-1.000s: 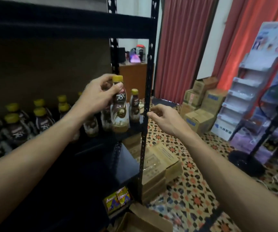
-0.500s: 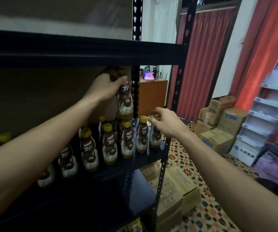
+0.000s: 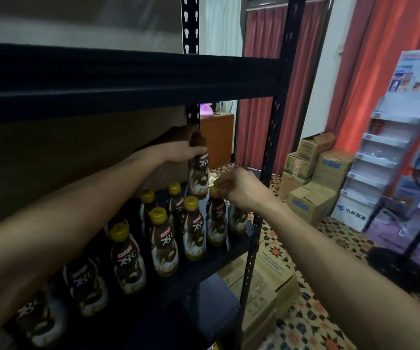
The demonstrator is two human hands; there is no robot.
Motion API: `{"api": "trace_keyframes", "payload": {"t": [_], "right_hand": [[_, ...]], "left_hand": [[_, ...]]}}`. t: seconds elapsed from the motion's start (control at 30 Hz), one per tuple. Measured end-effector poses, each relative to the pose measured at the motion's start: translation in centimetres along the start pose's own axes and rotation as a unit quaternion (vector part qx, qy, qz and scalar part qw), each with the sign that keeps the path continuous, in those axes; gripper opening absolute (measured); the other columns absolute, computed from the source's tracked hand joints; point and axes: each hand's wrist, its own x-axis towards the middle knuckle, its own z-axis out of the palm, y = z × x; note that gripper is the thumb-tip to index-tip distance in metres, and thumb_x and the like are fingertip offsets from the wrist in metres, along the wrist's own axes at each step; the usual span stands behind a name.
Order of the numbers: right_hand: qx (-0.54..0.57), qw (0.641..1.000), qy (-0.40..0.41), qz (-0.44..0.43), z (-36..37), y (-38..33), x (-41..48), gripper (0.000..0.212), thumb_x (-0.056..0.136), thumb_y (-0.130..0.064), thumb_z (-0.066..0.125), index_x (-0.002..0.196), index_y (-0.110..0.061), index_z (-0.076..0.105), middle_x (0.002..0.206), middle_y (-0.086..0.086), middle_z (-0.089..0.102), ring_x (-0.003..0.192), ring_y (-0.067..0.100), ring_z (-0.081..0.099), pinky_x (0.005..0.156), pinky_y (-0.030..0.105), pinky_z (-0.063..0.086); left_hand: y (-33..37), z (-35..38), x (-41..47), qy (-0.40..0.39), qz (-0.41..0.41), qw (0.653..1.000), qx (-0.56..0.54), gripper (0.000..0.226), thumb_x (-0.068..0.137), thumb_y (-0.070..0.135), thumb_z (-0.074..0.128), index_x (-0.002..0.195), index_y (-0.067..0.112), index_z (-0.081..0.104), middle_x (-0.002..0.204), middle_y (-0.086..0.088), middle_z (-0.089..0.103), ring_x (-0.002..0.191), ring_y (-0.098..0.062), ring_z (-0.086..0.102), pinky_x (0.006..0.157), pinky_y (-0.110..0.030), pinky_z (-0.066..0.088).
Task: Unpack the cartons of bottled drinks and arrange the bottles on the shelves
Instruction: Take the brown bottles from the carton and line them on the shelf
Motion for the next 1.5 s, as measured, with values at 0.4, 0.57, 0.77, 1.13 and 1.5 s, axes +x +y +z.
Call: {"api": "trace_keyframes", "payload": {"t": [0.4,0.57,0.77,1.13,1.5], "right_hand": [[0.030,0.999,-0.010,0.013,-0.1,0.5,0.4,0.034,0.087,-0.029,0.079,0.116,-0.012,0.075,0.113,0.002,0.075,0.102,0.017,0.069,0.093,0.040,0.057],[0.034,0.999,-0.008,0.016,0.0,0.6,0.5,0.032,0.085,-0.026,0.080,0.114,-0.012,0.075,0.111,0.002,0.075,0.100,0.016,0.069,0.093,0.039,0.057],[0.037,0.999,-0.007,0.009,0.0,0.6,0.4,0.032,0.086,-0.022,0.079,0.116,-0.012,0.074,0.112,0.002,0.074,0.102,0.015,0.068,0.094,0.038,0.056],[0.047,0.999,-0.012,0.022,-0.3,0.6,0.3,0.028,0.086,-0.021,0.080,0.113,-0.015,0.075,0.112,-0.002,0.073,0.103,0.014,0.067,0.095,0.033,0.054],[0.044,0.999,-0.001,0.018,0.0,0.6,0.1,0.032,0.086,-0.023,0.079,0.116,-0.013,0.072,0.114,0.000,0.072,0.104,0.016,0.066,0.093,0.034,0.054]], "left_hand": [[-2.7,4.5,0.8,-0.118,0.040,0.984,0.130,0.026,0.089,0.031,0.071,0.106,0.021,0.054,0.085,0.010,0.050,0.078,-0.008,0.050,0.057,-0.022,0.034],[-2.9,5.0,0.9,-0.116,0.040,0.983,0.137,0.031,0.087,0.035,0.072,0.108,0.018,0.057,0.088,0.006,0.054,0.085,-0.015,0.055,0.062,-0.026,0.037],[-3.2,5.2,1.1,-0.122,0.026,0.984,0.125,0.033,0.084,0.038,0.075,0.104,0.018,0.058,0.095,0.000,0.060,0.082,-0.015,0.056,0.063,-0.028,0.040],[-3.2,5.5,1.4,-0.137,0.037,0.985,0.093,0.039,0.088,0.029,0.072,0.124,0.019,0.059,0.122,-0.002,0.058,0.101,-0.015,0.051,0.081,-0.030,0.040],[-2.8,6.2,1.3,-0.106,0.043,0.989,0.094,0.041,0.088,0.028,0.072,0.124,0.014,0.060,0.120,-0.004,0.062,0.102,-0.016,0.055,0.083,-0.028,0.043]]}}
